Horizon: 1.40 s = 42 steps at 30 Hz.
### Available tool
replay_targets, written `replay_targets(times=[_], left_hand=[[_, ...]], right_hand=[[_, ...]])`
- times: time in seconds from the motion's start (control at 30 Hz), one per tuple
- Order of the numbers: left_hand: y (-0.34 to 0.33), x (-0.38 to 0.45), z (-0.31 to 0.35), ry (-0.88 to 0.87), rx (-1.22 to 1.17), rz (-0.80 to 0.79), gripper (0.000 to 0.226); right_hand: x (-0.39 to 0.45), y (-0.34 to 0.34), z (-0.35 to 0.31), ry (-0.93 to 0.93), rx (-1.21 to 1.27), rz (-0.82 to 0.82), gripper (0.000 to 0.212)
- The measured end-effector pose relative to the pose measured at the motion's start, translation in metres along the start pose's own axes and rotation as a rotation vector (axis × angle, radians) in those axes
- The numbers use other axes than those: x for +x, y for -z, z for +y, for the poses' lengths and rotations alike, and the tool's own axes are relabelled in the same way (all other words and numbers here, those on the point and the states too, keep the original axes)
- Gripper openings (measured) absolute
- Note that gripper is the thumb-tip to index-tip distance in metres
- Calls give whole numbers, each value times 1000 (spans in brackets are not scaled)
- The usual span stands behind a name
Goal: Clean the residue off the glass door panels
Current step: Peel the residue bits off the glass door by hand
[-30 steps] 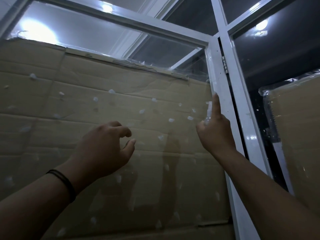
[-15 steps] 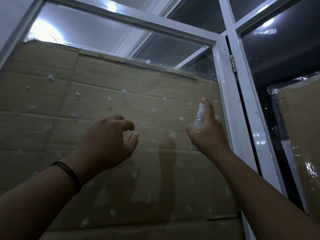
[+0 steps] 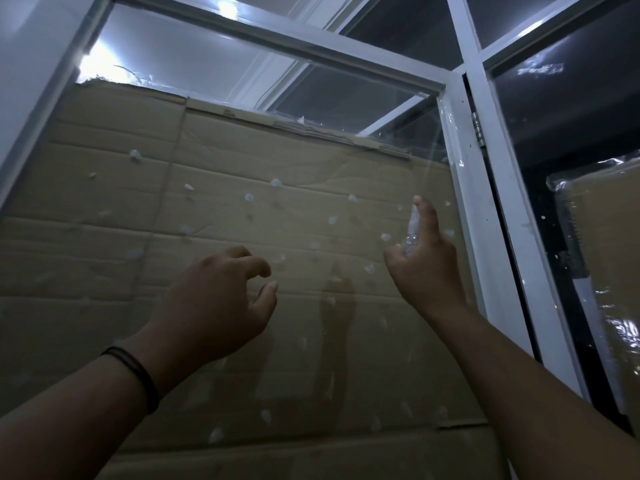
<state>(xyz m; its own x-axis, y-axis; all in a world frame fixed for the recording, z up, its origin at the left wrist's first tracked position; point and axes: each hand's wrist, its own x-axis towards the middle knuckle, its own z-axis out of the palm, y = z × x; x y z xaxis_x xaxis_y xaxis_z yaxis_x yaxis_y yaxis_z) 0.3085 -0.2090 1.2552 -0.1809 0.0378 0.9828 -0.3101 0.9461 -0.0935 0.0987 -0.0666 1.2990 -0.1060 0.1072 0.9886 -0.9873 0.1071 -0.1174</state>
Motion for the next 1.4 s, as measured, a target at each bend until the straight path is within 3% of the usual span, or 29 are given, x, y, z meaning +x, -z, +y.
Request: replay_targets(times=[0.4, 0.7, 1.17, 1.4], left_hand=[[11, -2, -25, -18, 50, 45, 20], [10, 2, -27, -7, 40, 45, 21], [15, 3, -29, -11, 100, 43, 23], [18, 2, -26, 22, 143, 66, 29]], right_hand=[[11, -6, -12, 17, -39, -76, 64], [11, -5, -8, 6, -60, -22, 54], [3, -9, -23, 40, 43, -16, 82], [0, -26, -39, 58, 101, -27, 72]])
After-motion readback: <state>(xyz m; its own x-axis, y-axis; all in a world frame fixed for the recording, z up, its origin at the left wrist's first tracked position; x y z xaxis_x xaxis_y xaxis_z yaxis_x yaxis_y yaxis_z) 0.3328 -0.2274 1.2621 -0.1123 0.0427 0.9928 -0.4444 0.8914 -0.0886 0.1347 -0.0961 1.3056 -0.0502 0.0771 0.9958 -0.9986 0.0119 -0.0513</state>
